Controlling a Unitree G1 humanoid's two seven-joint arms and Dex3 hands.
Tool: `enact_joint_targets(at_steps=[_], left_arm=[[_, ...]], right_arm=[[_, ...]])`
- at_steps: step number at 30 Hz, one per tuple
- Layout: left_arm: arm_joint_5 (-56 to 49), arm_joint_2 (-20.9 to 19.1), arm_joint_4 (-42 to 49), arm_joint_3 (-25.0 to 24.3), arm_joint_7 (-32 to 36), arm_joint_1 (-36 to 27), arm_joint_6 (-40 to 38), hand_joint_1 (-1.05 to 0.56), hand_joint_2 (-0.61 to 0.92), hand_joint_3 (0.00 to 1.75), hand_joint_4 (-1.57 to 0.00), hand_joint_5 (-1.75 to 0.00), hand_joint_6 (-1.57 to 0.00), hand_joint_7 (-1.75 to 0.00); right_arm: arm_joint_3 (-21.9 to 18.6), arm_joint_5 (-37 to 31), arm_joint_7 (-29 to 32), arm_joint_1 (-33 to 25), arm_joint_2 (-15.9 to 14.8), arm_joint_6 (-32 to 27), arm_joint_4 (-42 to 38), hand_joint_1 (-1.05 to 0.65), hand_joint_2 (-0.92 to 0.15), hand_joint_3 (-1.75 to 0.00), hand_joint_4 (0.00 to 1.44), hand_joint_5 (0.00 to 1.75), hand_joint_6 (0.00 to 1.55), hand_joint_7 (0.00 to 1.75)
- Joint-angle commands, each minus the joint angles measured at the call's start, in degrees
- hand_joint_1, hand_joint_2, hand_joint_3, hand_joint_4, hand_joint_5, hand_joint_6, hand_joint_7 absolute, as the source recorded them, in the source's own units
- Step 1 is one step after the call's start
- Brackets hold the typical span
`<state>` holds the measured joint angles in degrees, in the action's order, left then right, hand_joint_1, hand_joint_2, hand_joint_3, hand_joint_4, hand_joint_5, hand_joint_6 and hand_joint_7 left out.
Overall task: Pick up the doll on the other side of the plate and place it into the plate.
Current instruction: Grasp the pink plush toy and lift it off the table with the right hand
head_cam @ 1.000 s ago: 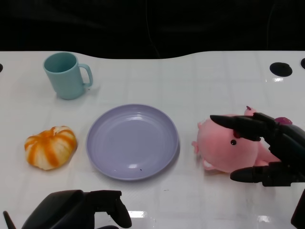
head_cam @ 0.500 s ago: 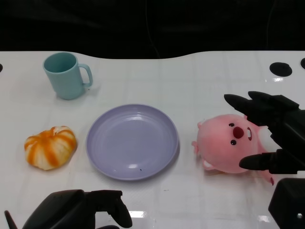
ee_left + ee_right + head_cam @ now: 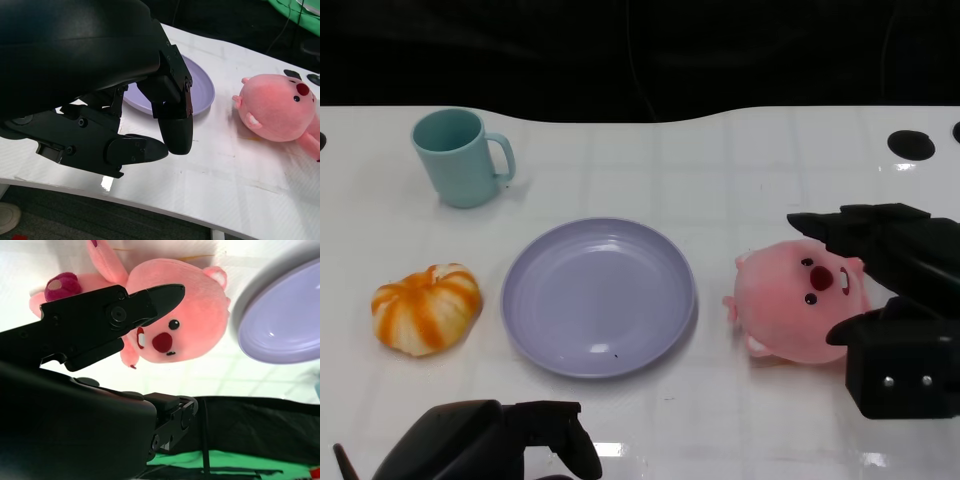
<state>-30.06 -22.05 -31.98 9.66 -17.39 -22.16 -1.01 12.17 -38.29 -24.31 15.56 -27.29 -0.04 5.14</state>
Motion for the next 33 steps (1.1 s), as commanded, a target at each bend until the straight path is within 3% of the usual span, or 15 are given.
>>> enact_joint_targets(at_steps=[1,15,21,23,25,26,28,33], left_arm=[[-0.85,-0.39,-0.24,0.09,0.11,-0.44,-0.27,-0.27,0.92,0.39,-0.62,-1.64,-0.72,-0.93],[-1.49,0.00,-1.71,0.25,-0.33,-1.12,-1.02,-0.27,0.92,0.38,-0.63,-1.62,-0.73,-0.92],[-2.13,0.36,-2.54,0.84,-0.44,-1.08,-2.14,-0.28,0.92,0.39,-0.64,-1.61,-0.73,-0.91],[-2.33,0.41,-2.72,1.06,-0.27,-1.13,-2.19,-0.27,0.92,0.38,-0.64,-1.60,-0.74,-0.91],[-2.39,0.47,-2.96,1.19,-0.25,-1.28,-2.34,-0.27,0.92,0.39,-0.64,-1.60,-0.74,-0.90],[-2.37,0.49,-3.06,1.20,-0.31,-1.34,-2.48,-0.27,0.92,0.38,-0.64,-1.59,-0.74,-0.90],[-2.32,0.47,-2.95,1.14,-0.12,-1.38,-2.29,-0.27,0.92,0.38,-0.65,-1.59,-0.75,-0.91],[-2.13,0.28,-3.08,0.97,-0.20,-1.70,-2.14,-0.27,0.92,0.38,-0.66,-1.59,-0.74,-0.90]], right_arm=[[1.47,-0.57,0.39,2.59,-0.41,-0.17,-3.87,-0.77,-0.87,0.00,0.01,0.17,0.15,0.01],[10.38,-3.32,5.92,12.50,4.99,0.05,-25.95,-0.83,-0.90,-0.01,0.02,0.17,0.11,0.00],[11.04,-2.70,12.27,14.12,7.00,1.95,-32.29,-0.71,-0.89,0.00,0.24,0.20,0.25,0.03],[10.06,-1.15,15.59,14.13,8.14,3.18,-34.46,-0.48,-0.87,0.00,0.61,0.25,0.57,0.07],[8.81,1.14,18.04,14.26,9.31,4.49,-36.66,-0.33,-0.87,0.00,0.78,0.47,0.79,0.10],[8.65,1.63,19.06,14.49,9.56,5.15,-37.64,-0.25,-0.88,0.00,0.80,0.82,0.93,0.12],[9.24,1.33,20.45,15.23,9.55,5.84,-39.32,-0.19,-0.89,-0.01,0.80,1.11,1.05,0.14],[10.74,0.20,20.70,16.35,8.71,6.12,-40.48,-0.16,-0.92,-0.06,0.85,1.13,1.24,0.20]])
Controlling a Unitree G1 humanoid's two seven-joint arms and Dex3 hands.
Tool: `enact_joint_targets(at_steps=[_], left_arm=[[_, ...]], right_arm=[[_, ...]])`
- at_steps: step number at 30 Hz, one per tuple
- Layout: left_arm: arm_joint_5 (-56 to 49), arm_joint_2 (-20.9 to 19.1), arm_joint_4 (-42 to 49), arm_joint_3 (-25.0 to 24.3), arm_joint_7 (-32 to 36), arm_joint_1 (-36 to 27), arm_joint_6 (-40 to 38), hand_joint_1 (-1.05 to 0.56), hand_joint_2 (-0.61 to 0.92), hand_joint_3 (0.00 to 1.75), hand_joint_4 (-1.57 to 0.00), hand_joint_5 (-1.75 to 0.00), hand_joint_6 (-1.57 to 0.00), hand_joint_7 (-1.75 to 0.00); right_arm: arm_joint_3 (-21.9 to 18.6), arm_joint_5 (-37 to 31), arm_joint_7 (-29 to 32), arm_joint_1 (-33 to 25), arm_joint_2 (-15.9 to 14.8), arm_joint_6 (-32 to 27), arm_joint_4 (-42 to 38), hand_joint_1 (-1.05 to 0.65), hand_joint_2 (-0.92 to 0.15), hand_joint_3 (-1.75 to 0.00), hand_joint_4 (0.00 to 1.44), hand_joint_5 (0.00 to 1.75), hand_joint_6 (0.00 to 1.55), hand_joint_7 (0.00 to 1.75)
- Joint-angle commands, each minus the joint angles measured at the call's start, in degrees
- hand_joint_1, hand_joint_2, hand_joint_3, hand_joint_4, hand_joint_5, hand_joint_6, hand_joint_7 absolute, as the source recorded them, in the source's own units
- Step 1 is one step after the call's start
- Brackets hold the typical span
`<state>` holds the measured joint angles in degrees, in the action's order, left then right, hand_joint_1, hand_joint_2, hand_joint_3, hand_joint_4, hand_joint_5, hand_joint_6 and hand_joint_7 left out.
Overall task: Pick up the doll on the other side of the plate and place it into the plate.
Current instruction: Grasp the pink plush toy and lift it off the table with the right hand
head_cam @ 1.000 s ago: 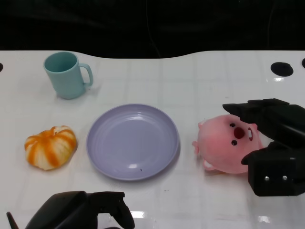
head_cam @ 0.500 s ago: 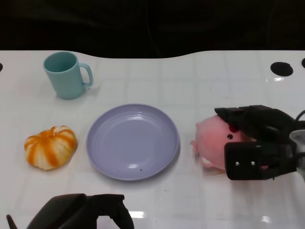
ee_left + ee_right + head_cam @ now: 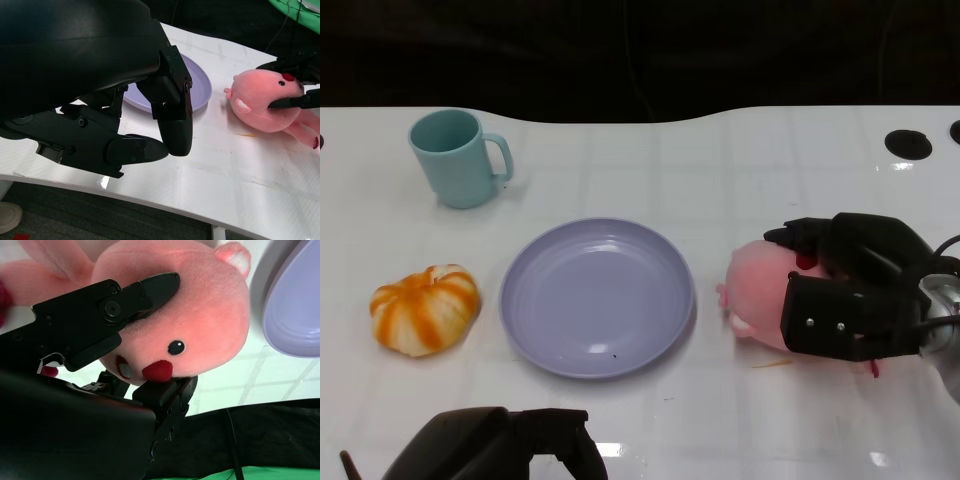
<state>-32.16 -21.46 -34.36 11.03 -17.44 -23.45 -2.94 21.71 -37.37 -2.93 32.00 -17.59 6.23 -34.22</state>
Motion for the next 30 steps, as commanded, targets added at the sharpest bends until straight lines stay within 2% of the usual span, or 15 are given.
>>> enact_joint_targets(at_steps=[1,3,4,5,6,11,16,17,18,20,22,24,30], left_arm=[[-0.01,-0.35,-0.86,-0.44,-0.16,-0.56,-0.17,-0.27,0.92,0.37,-0.65,-1.60,-0.74,-0.90],[0.04,-0.41,-1.23,-0.56,-0.25,-0.83,-0.20,-0.27,0.92,0.37,-0.65,-1.60,-0.74,-0.90],[0.07,-0.43,-1.34,-0.63,-0.27,-0.91,-0.21,-0.27,0.92,0.37,-0.65,-1.61,-0.74,-0.90],[0.04,-0.46,-1.44,-0.67,-0.29,-0.96,-0.25,-0.27,0.92,0.37,-0.65,-1.61,-0.74,-0.90],[0.01,-0.48,-1.49,-0.70,-0.30,-1.00,-0.26,-0.27,0.92,0.37,-0.65,-1.62,-0.74,-0.90],[-0.28,-0.36,-2.24,-0.57,-0.92,-0.65,-1.43,-0.28,0.92,0.38,-0.63,-1.62,-0.74,-0.89],[-0.73,-0.27,-2.77,-0.02,-1.08,-0.29,-2.32,-0.28,0.92,0.38,-0.64,-1.59,-0.75,-0.88],[-0.90,-0.28,-2.72,0.10,-1.01,-0.28,-2.32,-0.28,0.92,0.38,-0.65,-1.59,-0.76,-0.88],[-0.95,-0.26,-2.77,0.15,-1.03,-0.35,-2.39,-0.28,0.92,0.39,-0.65,-1.59,-0.76,-0.88],[-0.88,-0.27,-2.87,0.18,-1.02,-0.48,-2.36,-0.28,0.92,0.39,-0.66,-1.59,-0.76,-0.89],[-0.66,-0.37,-3.10,0.04,-1.11,-0.60,-2.32,-0.27,0.92,0.38,-0.66,-1.61,-0.76,-0.89],[-0.59,-0.56,-3.22,-0.09,-1.15,-0.72,-2.11,-0.27,0.92,0.37,-0.66,-1.61,-0.75,-0.89],[-0.34,-0.49,-3.06,-0.11,-0.85,-1.13,-1.80,-0.27,0.92,0.37,-0.65,-1.62,-0.75,-0.89]], right_arm=[[1.38,-0.77,-0.99,-0.04,-1.20,-0.11,-0.98,-0.16,-0.92,-0.07,0.87,1.14,1.25,0.21],[1.80,-0.76,-1.61,0.03,-1.63,0.20,-0.84,-0.17,-0.91,-0.12,0.85,1.35,1.25,0.29],[2.01,-0.68,-1.34,-0.01,-1.77,0.96,-1.13,-0.17,-0.88,-0.19,0.82,1.47,1.17,0.49],[2.27,-0.59,-1.13,-0.05,-1.91,1.74,-1.38,-0.15,-0.81,-0.31,0.82,1.63,1.02,0.91],[2.43,-0.52,-0.94,-0.07,-2.00,2.31,-1.59,-0.15,-0.78,-0.37,0.83,1.69,0.95,1.08],[2.98,-0.68,0.36,-0.12,-2.30,4.59,-1.79,-0.18,-0.72,-0.53,0.78,1.75,0.78,1.49],[1.83,0.18,1.58,-0.52,-1.85,4.19,-0.54,-0.21,-0.70,-0.63,0.82,1.75,0.69,1.69],[1.41,0.47,1.95,-0.69,-1.41,3.56,-0.10,-0.23,-0.66,-0.69,0.81,1.75,0.75,1.46],[0.70,1.15,2.96,-1.04,-0.83,3.59,0.32,-0.22,-0.63,-0.75,0.81,1.75,0.78,1.39],[-0.29,2.07,4.36,-1.85,-0.21,3.69,1.84,-0.20,-0.49,-1.01,0.86,1.75,0.78,1.51],[-1.17,2.82,5.70,-2.76,0.16,4.47,3.56,-0.19,-0.45,-1.15,0.89,1.75,0.76,1.64],[-1.96,3.11,7.86,-3.58,0.50,5.79,4.87,-0.16,-0.42,-1.19,0.91,1.75,0.74,1.72],[-3.65,4.21,12.07,-4.89,1.65,7.76,7.40,-0.12,-0.40,-1.24,0.92,1.75,0.74,1.75]])
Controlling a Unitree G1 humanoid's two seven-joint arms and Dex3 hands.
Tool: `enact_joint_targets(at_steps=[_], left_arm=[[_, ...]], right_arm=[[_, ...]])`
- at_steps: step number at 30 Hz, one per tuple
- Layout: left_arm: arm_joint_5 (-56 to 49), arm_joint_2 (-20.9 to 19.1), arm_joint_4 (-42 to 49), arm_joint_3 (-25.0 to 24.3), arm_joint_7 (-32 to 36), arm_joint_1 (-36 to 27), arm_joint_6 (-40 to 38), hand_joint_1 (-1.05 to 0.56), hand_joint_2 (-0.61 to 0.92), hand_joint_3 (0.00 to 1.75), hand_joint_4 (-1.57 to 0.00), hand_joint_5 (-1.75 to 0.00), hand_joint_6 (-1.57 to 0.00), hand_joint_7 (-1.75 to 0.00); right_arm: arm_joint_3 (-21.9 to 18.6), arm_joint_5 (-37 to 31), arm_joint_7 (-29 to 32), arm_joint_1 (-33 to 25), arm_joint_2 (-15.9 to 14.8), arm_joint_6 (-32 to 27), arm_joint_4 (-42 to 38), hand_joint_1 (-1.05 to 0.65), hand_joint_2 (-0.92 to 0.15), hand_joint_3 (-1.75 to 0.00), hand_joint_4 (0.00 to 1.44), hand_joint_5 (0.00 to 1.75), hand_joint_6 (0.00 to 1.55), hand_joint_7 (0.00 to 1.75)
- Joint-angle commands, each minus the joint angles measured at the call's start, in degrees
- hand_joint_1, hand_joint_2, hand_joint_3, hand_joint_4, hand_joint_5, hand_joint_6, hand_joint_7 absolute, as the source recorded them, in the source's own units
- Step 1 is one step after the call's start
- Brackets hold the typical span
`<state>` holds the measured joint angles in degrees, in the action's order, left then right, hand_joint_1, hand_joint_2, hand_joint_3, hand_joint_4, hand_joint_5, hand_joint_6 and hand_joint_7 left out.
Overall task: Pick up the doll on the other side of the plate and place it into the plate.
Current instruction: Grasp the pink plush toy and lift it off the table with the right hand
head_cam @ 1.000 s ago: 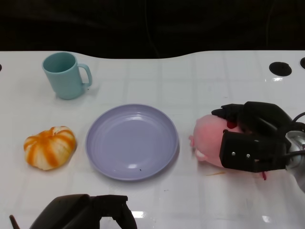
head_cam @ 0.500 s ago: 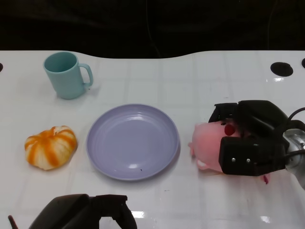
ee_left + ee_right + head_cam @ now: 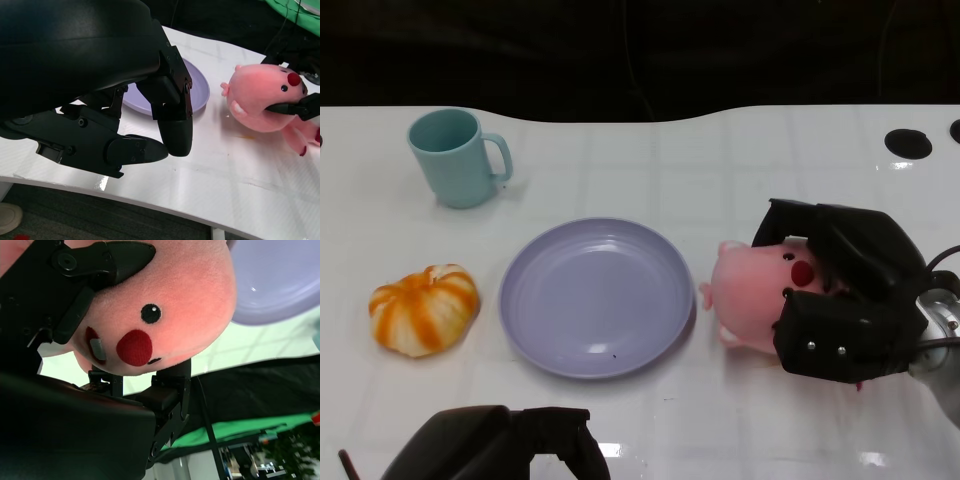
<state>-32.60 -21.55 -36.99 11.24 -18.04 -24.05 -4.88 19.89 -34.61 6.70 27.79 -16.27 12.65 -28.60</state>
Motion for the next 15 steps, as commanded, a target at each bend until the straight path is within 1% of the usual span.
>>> enact_joint_targets(at_steps=[1,5,7,10,11,15], left_arm=[[0.14,-0.37,-0.45,-0.32,-0.25,-0.58,0.13,-0.27,0.92,0.37,-0.65,-1.62,-0.75,-0.89],[0.13,-0.26,-0.44,-0.22,-0.27,-0.56,0.01,-0.26,0.92,0.37,-0.65,-1.63,-0.75,-0.89],[0.14,-0.21,-0.18,-0.12,-0.11,-0.41,0.22,-0.26,0.92,0.37,-0.65,-1.63,-0.75,-0.90],[-0.14,-0.10,0.07,0.16,0.10,-0.37,0.32,-0.26,0.92,0.37,-0.65,-1.64,-0.76,-0.90],[-0.33,-0.06,0.05,0.30,0.04,-0.37,0.17,-0.27,0.92,0.37,-0.65,-1.64,-0.76,-0.90],[-1.22,0.26,-0.62,0.98,0.04,-0.52,-0.08,-0.26,0.92,0.36,-0.65,-1.63,-0.75,-0.90]], right_arm=[[-2.18,1.81,3.18,-0.84,0.62,2.03,2.10,-0.11,-0.39,-1.27,0.92,1.75,0.75,1.75],[-2.80,3.03,5.13,-0.68,1.77,5.45,2.50,-0.12,-0.35,-1.36,0.96,1.75,0.75,1.75],[-2.65,3.44,4.85,-0.56,2.51,5.79,3.74,-0.12,-0.31,-1.44,0.97,1.75,0.75,1.75],[-2.31,3.94,4.50,0.14,4.06,6.48,4.98,-0.10,-0.27,-1.50,0.97,1.75,0.75,1.75],[-2.25,3.90,4.48,0.39,4.39,6.63,5.07,-0.10,-0.27,-1.51,0.97,1.75,0.75,1.75],[-1.68,3.48,2.50,2.35,6.83,4.17,6.71,-0.13,-0.26,-1.52,0.96,1.75,0.74,1.75]])
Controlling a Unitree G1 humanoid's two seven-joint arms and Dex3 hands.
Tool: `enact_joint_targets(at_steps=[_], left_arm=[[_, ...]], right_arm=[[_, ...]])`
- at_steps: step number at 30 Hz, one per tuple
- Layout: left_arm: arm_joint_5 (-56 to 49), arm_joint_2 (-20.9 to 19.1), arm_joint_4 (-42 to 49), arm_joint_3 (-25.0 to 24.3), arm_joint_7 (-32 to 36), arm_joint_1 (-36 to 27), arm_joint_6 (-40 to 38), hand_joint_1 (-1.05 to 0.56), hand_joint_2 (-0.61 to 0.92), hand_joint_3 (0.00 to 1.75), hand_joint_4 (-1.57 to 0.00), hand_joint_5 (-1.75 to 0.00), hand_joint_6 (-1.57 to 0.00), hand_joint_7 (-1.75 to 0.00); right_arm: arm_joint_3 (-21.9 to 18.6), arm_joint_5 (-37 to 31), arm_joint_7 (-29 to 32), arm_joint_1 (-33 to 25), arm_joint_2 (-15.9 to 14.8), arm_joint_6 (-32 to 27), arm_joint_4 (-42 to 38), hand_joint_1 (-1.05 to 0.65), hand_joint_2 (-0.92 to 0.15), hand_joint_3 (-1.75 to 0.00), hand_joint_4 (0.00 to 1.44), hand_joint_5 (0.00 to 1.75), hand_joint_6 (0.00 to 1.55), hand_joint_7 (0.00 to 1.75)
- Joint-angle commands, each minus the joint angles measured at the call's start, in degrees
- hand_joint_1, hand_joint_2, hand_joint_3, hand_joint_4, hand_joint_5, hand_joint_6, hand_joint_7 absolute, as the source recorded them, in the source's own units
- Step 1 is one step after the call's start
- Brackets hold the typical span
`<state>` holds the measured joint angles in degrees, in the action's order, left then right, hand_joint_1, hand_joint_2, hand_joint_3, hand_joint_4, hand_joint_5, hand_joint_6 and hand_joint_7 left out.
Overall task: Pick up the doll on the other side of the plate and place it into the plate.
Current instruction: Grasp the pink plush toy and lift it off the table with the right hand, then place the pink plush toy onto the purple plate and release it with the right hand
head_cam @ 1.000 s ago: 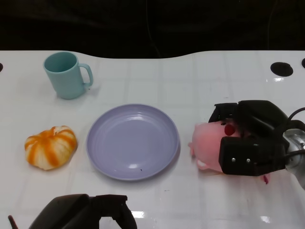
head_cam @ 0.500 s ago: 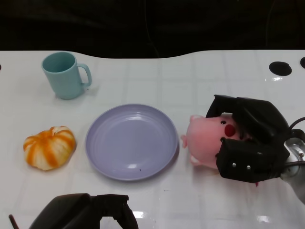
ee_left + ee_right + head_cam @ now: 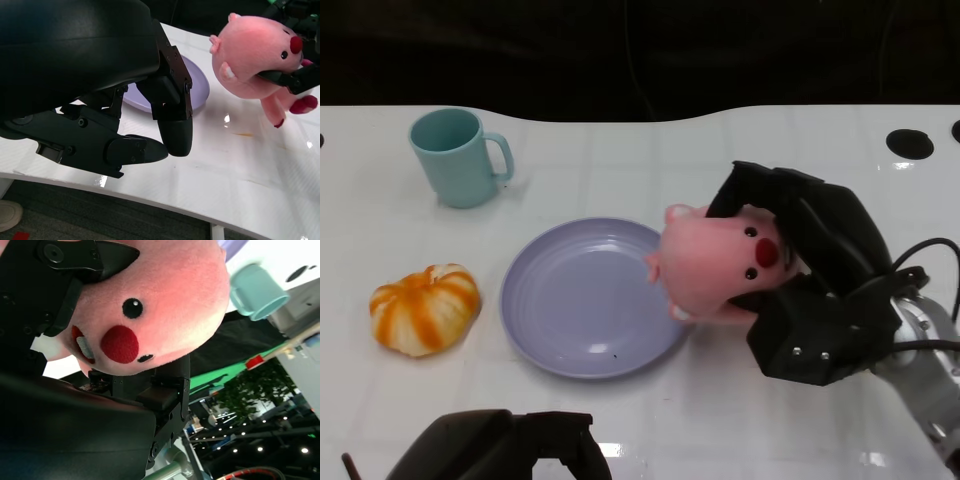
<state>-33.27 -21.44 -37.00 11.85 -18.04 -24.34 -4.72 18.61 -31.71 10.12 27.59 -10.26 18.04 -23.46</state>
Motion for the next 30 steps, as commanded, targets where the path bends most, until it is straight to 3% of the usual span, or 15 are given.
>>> enact_joint_targets(at_steps=[1,14,20,26,29,30], left_arm=[[-0.69,0.25,-0.60,0.45,0.10,-0.24,-0.20,-0.26,0.92,0.36,-0.65,-1.63,-0.75,-0.90],[-2.87,2.27,-1.76,2.18,-0.22,-1.27,-1.35,-0.26,0.92,0.36,-0.66,-1.57,-0.75,-0.90],[-3.71,2.18,-1.70,2.48,0.54,-1.54,-0.49,-0.26,0.92,0.35,-0.69,-1.54,-0.76,-0.86],[-4.22,2.22,-1.58,2.78,0.80,-1.61,-0.31,-0.26,0.92,0.34,-0.69,-1.54,-0.77,-0.84],[-4.34,2.34,-1.30,2.92,0.85,-1.45,-0.49,-0.25,0.92,0.35,-0.68,-1.52,-0.77,-0.83],[-4.40,2.37,-1.04,2.96,0.94,-1.28,-0.48,-0.25,0.92,0.35,-0.68,-1.52,-0.77,-0.83]], right_arm=[[-0.07,0.44,-1.53,3.31,1.53,-1.71,1.66,-0.14,-0.26,-1.52,0.96,1.75,0.74,1.75],[5.42,-3.08,-3.31,13.64,8.54,-2.82,-5.74,-0.19,-0.26,-1.45,0.95,1.75,0.74,1.75],[7.63,-4.23,-2.51,19.01,11.98,-3.60,-13.73,-0.21,-0.28,-1.36,0.95,1.75,0.73,1.75],[8.14,-4.41,-1.80,21.05,13.32,-3.36,-18.74,-0.20,-0.30,-1.21,0.95,1.75,0.69,1.75],[8.01,-3.75,-3.48,21.70,13.48,-3.78,-19.72,-0.23,-0.46,-0.86,0.79,1.75,0.77,1.00],[8.35,-3.62,-5.76,22.28,13.25,-4.31,-20.01,-0.23,-0.50,-0.80,0.76,1.75,0.79,0.88]])
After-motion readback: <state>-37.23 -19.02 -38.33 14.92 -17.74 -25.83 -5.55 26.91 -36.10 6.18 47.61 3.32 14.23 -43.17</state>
